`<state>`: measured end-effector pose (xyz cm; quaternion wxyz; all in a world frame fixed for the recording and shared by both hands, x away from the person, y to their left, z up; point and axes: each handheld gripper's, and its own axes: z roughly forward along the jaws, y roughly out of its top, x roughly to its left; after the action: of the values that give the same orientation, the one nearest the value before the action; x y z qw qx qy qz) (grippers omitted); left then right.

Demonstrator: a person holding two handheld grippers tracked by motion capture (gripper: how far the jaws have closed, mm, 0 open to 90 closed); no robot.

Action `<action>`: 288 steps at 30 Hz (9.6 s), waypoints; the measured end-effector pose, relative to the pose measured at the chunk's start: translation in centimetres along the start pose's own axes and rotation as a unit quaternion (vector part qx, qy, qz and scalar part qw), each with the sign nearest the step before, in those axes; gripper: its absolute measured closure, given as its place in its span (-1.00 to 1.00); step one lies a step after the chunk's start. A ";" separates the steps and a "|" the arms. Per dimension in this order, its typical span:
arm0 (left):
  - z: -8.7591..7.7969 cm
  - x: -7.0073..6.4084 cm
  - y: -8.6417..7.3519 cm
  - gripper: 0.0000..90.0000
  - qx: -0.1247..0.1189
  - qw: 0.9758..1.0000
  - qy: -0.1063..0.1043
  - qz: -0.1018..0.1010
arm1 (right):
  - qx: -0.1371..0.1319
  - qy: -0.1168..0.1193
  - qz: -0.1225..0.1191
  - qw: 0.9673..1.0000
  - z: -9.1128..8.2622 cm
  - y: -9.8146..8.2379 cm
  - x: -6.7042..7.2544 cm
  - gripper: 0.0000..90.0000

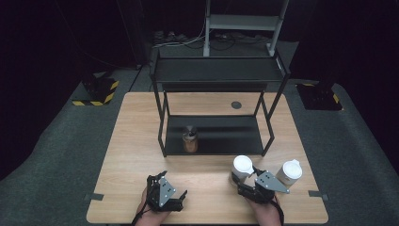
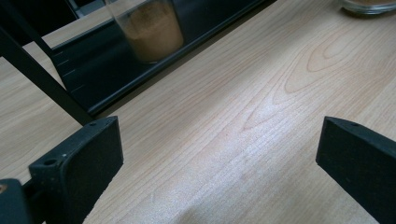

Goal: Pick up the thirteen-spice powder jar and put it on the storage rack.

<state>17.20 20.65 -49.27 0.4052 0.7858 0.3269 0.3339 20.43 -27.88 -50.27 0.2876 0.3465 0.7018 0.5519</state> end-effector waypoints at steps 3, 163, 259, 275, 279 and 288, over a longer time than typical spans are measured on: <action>0.0 0.0 0.0 -0.98 0.000 1.000 -0.001 0.000 | -0.004 0.002 -0.001 1.000 -0.1 0.2 0.1 -0.34; -0.4 0.7 -0.7 -0.98 -0.017 1.000 -0.016 -0.008 | 0.033 -0.006 0.014 0.999 15.2 7.2 0.4 -0.34; -0.4 0.6 -0.6 -0.98 -0.016 1.000 -0.015 -0.003 | 0.028 -0.005 0.022 0.999 13.2 7.0 1.1 -0.88; -0.3 0.6 -0.6 -0.98 -0.015 1.000 -0.014 -0.004 | 0.025 0.010 0.011 1.000 11.0 6.3 1.9 -1.00; -0.3 0.5 -0.6 -0.98 -0.015 1.000 -0.014 -0.004 | 0.024 0.013 0.009 1.000 10.4 6.1 2.2 -1.00; -0.3 0.5 -0.6 -0.98 -0.014 1.000 -0.014 -0.002 | 0.022 0.019 0.000 1.000 9.1 5.9 2.7 -1.00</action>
<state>17.10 21.45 -49.49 0.4217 0.7837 0.3182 0.3266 26.97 -19.57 -46.67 0.2666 0.3422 0.7194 0.5425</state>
